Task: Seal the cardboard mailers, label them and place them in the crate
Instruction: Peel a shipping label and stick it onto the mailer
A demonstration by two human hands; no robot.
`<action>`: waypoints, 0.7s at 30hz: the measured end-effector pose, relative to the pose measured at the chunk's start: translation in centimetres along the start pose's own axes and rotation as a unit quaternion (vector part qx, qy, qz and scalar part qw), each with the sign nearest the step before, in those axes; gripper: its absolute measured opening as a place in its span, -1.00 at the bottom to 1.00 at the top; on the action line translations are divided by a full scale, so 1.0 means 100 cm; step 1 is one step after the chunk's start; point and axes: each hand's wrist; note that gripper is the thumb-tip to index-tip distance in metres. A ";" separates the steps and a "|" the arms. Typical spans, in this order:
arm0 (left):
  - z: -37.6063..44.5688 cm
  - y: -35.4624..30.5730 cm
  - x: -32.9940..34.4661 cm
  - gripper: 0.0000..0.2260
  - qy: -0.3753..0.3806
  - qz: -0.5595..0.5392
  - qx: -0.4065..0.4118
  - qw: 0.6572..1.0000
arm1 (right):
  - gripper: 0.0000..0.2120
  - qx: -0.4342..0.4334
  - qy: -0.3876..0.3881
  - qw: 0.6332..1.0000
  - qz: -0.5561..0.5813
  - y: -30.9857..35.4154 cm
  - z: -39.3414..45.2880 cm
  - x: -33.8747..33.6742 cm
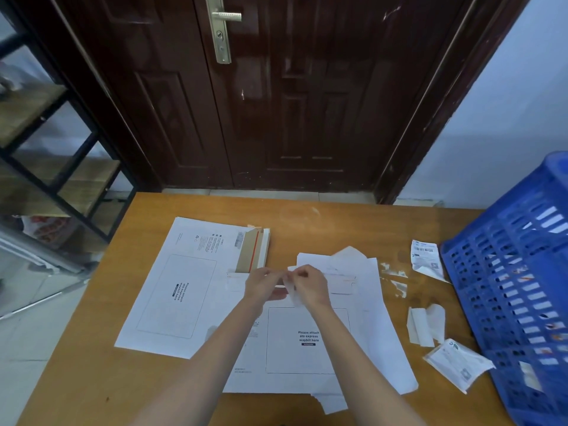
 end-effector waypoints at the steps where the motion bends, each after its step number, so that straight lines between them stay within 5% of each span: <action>1: 0.000 0.000 0.001 -0.81 -0.006 0.010 0.006 1.000 | -0.94 -0.005 -0.001 1.000 -0.008 0.001 -0.001 0.000; 7: 0.001 0.002 0.000 -0.91 -0.037 0.026 0.029 0.999 | -0.93 0.027 -0.014 0.997 0.068 0.000 -0.002 0.003; 13: 0.000 0.002 0.004 -0.89 -0.027 -0.060 -0.018 0.998 | -0.81 0.163 0.012 0.956 0.245 0.007 -0.005 -0.005; 18: 0.007 0.006 0.008 -0.85 -0.088 -0.040 -0.002 0.995 | -0.67 0.129 0.018 0.965 0.229 0.008 -0.008 -0.004; 21: 0.010 0.002 0.006 -0.80 -0.111 -0.013 0.021 0.994 | -0.78 0.085 0.066 0.976 0.191 0.005 -0.010 -0.005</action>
Point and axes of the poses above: each hand's wrist, its own z-axis towards the middle knuckle, its own x-axis out of the palm, y = z × x, and after that the axes turned 2 degrees about -y, right-handed
